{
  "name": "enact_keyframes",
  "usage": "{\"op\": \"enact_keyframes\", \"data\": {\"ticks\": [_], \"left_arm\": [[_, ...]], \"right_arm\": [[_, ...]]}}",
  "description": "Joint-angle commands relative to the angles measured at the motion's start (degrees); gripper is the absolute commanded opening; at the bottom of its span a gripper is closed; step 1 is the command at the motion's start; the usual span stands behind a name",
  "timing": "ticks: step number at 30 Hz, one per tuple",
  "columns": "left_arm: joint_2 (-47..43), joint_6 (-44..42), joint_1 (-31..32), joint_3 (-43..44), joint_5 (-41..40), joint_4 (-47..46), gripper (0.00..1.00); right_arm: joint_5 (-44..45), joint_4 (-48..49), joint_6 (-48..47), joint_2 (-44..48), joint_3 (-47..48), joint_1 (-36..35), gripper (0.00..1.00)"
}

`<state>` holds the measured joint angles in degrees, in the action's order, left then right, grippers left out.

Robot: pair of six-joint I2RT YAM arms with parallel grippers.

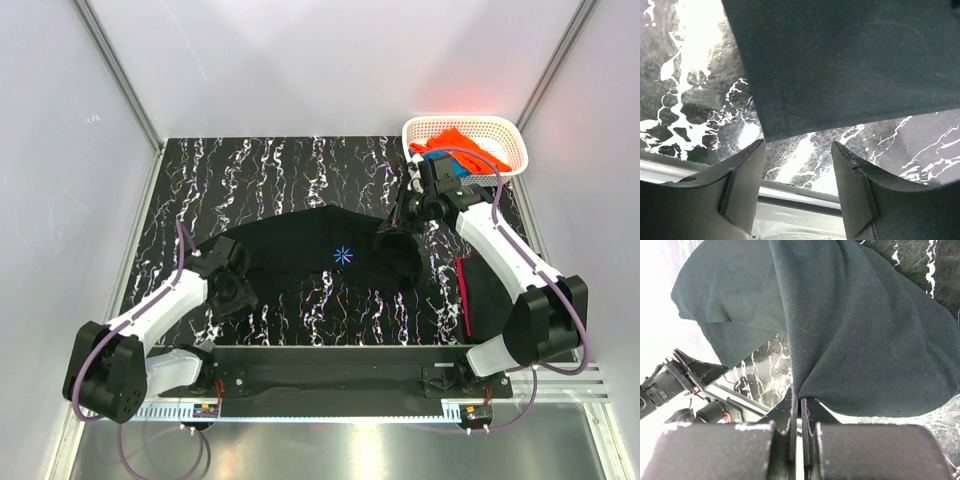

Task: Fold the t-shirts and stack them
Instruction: Flatten the tshirt out

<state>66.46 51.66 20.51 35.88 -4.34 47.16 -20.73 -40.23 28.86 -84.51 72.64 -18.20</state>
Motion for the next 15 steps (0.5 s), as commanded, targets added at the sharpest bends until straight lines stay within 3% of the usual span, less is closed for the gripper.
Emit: {"op": "enact_keyframes", "data": {"ticks": [1,11,12,13,14,15], "left_arm": [[0.6,2.22,-1.44,-1.77,-1.64,0.13,0.6],[6.58,-0.85,-5.83,-2.04,-0.14,-3.47,0.5],[7.02,-1.99,-6.88,-1.78,0.55,-3.74,0.29],[6.93,-2.44,-7.5,-1.43,1.17,-3.83,0.16],[6.5,-3.05,-7.85,-1.16,1.78,-3.91,0.04],[5.88,-3.23,-8.12,-0.99,2.49,-3.74,0.0]], "right_arm": [[-1.77,0.59,0.67,-0.48,2.24,0.35,0.0],[-2.29,0.76,1.63,-1.8,4.35,0.35,0.0],[-2.38,0.68,1.72,-1.71,4.52,0.35,0.0],[-2.47,0.59,1.9,-1.62,4.61,0.44,0.0],[-2.73,0.5,2.16,-1.45,4.61,0.35,0.0],[-3.0,0.33,2.34,-0.84,4.61,0.35,0.0]]}}
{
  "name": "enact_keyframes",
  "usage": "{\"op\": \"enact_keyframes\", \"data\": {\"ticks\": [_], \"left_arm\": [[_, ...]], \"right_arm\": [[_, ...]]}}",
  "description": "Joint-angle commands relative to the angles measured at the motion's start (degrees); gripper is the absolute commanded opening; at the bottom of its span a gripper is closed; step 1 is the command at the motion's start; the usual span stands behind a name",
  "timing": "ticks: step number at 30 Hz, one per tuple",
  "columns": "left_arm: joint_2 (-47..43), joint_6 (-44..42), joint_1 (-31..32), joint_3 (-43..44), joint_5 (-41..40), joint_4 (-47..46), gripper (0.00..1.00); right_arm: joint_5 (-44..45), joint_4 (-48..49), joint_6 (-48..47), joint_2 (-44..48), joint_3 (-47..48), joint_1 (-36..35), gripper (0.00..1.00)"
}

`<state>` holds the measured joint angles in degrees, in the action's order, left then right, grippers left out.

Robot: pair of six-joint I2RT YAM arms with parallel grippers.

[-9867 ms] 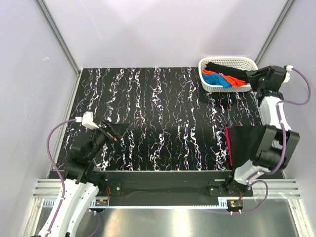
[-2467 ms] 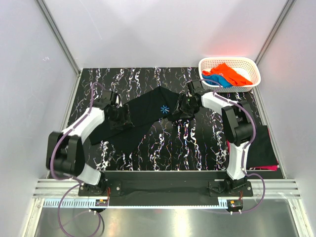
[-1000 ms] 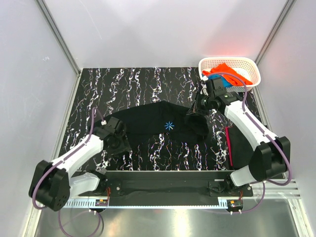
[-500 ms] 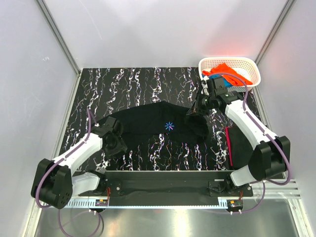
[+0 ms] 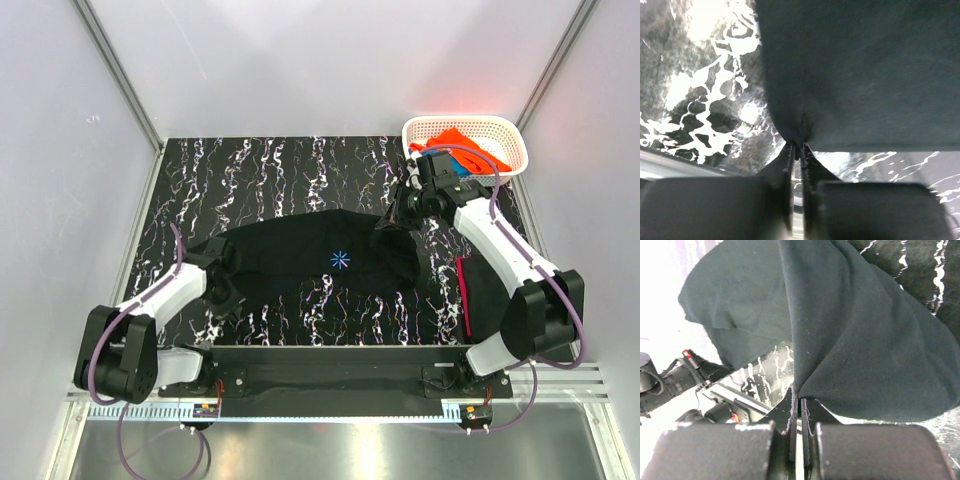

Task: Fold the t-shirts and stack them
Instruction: Flatten the tshirt out

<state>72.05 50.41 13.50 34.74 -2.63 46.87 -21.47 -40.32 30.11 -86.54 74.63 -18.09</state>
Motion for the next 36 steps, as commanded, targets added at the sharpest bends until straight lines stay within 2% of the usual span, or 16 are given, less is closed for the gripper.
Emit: {"op": "enact_keyframes", "data": {"ticks": [1,5,8,11,14,15,17,18,20,21,24,26,29,31,36], "left_arm": [[-2.07,-2.07,-1.19,0.41,0.96,-3.11,0.0],[-11.3,-3.38,-1.28,2.25,0.7,1.88,0.0],[-20.43,-5.32,-1.37,5.41,-3.68,8.38,0.0],[-27.81,-6.73,-1.37,12.7,-9.22,13.22,0.0],[-30.47,-9.18,-1.54,22.54,-14.76,16.66,0.0],[-30.48,-10.32,-1.54,27.87,-15.99,16.76,0.0],[-30.04,-12.43,-1.54,32.47,-16.44,17.11,0.0],[-29.34,-13.92,-1.54,37.11,-16.0,17.03,0.0],[-28.46,-15.16,-1.54,41.7,-14.34,17.2,0.0],[-27.94,-15.52,-1.54,43.99,-13.55,17.11,0.0],[-26.09,-16.75,-1.54,52.08,-12.14,17.11,0.0],[-24.86,-18.06,-1.46,56.2,-10.82,17.29,0.0],[-23.71,-17.63,-1.54,55.27,-9.15,16.94,0.0],[-23.1,-17.28,-1.54,53.33,-7.48,16.94,0.0],[-23.71,-14.29,-1.54,44.82,-0.71,16.06,0.0]], "right_arm": [[-2.26,0.24,1.18,1.72,2.63,0.24,0.0],[-2.61,-3.09,1.44,5.5,2.1,0.24,0.0],[-3.13,-6.25,1.88,8.93,2.89,0.33,0.0],[-3.22,-8.98,3.89,10.6,4.73,0.51,0.0],[-6.81,-9.08,8.37,7.98,6.05,3.04,0.0],[-7.0,-8.99,9.08,4.4,7.01,3.84,0.0],[-8.14,-8.21,9.62,-0.79,8.85,7.69,0.01],[-10.58,-7.16,9.53,-6.91,11.39,9.02,0.09],[-8.95,-5.92,7.52,-13.53,14.91,11.74,0.14],[-8.5,-6.0,6.47,-19.66,18.32,12.37,0.15],[-6.14,-9.5,0.67,-28.29,23.26,13.43,0.25],[-3.41,-13.38,-4.24,-29.65,23.9,13.43,0.35],[1.23,-12.07,-7.25,-24.13,17.15,13.17,0.5],[3.62,-11.19,-9.35,-17.8,10.64,13.25,0.54],[-0.14,-8.29,-9.9,-3.39,-6.58,10.98,0.56]]}}
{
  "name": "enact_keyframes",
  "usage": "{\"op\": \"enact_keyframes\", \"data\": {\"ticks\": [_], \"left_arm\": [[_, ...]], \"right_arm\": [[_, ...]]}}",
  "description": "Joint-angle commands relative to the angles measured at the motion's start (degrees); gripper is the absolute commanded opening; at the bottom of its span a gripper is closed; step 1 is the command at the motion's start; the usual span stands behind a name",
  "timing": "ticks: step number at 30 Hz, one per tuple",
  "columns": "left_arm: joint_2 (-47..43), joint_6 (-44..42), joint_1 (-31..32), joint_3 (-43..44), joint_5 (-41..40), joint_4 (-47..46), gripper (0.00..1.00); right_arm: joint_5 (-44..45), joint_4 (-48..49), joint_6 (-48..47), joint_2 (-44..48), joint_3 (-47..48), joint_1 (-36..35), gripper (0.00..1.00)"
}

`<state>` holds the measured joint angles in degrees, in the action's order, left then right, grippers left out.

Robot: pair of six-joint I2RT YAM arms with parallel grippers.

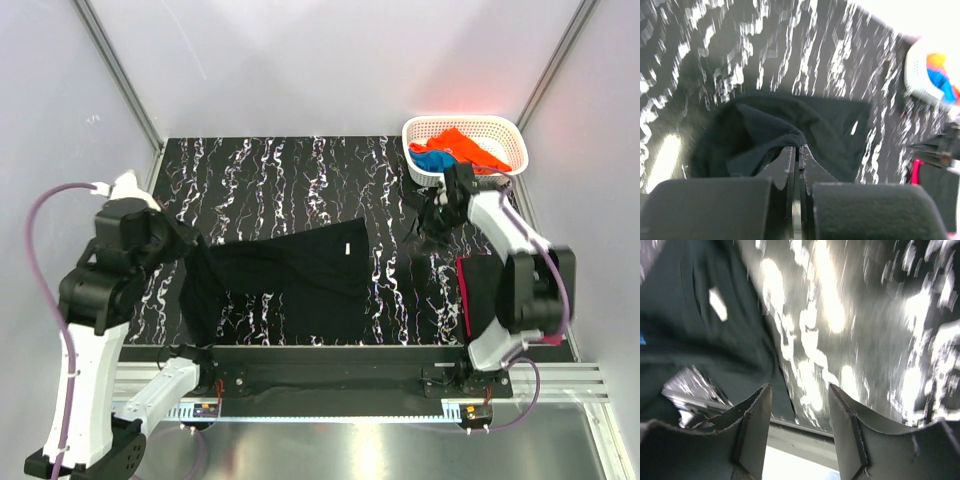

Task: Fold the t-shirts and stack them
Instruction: Flatten the tshirt out

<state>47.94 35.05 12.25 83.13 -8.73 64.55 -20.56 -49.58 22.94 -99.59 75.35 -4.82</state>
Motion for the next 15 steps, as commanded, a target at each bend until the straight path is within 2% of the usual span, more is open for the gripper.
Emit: {"op": "enact_keyframes", "data": {"ticks": [1,4,5,8,11,15], "left_arm": [[0.05,1.16,-0.3,-4.37,6.0,-1.54,0.0],[-0.48,1.69,-0.3,-6.58,7.5,-1.62,0.0],[-0.66,2.13,-0.3,-7.02,7.76,-1.54,0.0],[-1.27,1.87,-0.3,-8.07,8.2,-1.45,0.0],[-1.62,1.52,-0.21,-8.86,8.38,-1.1,0.0],[-2.5,1.25,-0.21,-10.27,8.38,-0.48,0.0]], "right_arm": [[-1.41,1.94,-1.59,11.25,-10.02,-5.43,0.55],[-4.05,6.31,3.92,16.87,-19.96,-12.82,0.54],[-3.88,7.73,5.96,19.15,-24.16,-18.42,0.53],[-1.96,11.87,12.47,21.1,-29.36,-26.09,0.52],[1.03,13.9,18.44,21.19,-31.49,-30.06,0.47],[5.6,14.95,25.21,21.89,-33.69,-36.91,0.47]]}}
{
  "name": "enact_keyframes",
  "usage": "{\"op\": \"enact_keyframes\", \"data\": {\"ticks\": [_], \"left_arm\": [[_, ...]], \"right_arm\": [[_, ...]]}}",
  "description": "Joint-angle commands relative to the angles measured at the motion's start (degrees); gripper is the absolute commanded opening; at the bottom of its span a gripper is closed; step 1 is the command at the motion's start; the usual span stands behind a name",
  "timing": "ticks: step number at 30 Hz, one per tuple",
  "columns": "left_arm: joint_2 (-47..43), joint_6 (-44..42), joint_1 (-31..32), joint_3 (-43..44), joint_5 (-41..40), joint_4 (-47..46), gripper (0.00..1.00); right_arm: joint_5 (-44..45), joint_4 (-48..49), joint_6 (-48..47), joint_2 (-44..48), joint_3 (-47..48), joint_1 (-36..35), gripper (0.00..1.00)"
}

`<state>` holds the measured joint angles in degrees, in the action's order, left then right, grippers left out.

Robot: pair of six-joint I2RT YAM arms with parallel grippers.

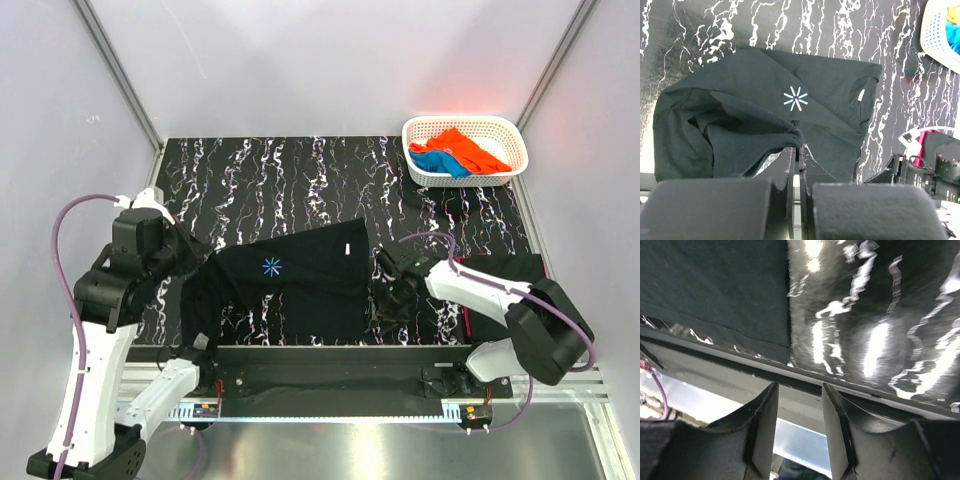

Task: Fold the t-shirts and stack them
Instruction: Flatten the tshirt out

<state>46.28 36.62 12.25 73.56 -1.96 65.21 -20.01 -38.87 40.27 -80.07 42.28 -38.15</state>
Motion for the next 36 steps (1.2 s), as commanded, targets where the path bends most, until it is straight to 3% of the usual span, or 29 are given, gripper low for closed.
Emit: {"op": "enact_keyframes", "data": {"ticks": [1,10,18,29,34,36], "left_arm": [[-1.28,-0.32,-0.21,-0.96,1.6,-1.05,0.0],[-2.78,0.29,-0.3,-3.34,3.19,-0.88,0.0],[-3.39,0.29,-0.21,-2.72,3.1,-0.43,0.0],[-4.8,-0.06,-0.3,-2.19,2.22,0.97,0.0],[-4.89,-0.5,-0.3,-1.67,2.13,1.23,0.0],[-4.97,-0.67,-0.21,-1.32,2.13,1.41,0.0]], "right_arm": [[6.72,5.46,10.5,2.73,-1.32,-4.38,0.47],[9.2,16.8,25.54,2.73,-10.02,-8.34,0.49],[9.9,20.42,30.74,-0.26,-12.75,-10.54,0.49],[14.21,20.94,33.29,-1.92,-14.6,-10.45,0.41],[16.31,21.03,35.49,-1.23,-15.74,-10.1,0.3],[16.93,20.94,35.84,-0.27,-16.0,-9.66,0.19]]}}
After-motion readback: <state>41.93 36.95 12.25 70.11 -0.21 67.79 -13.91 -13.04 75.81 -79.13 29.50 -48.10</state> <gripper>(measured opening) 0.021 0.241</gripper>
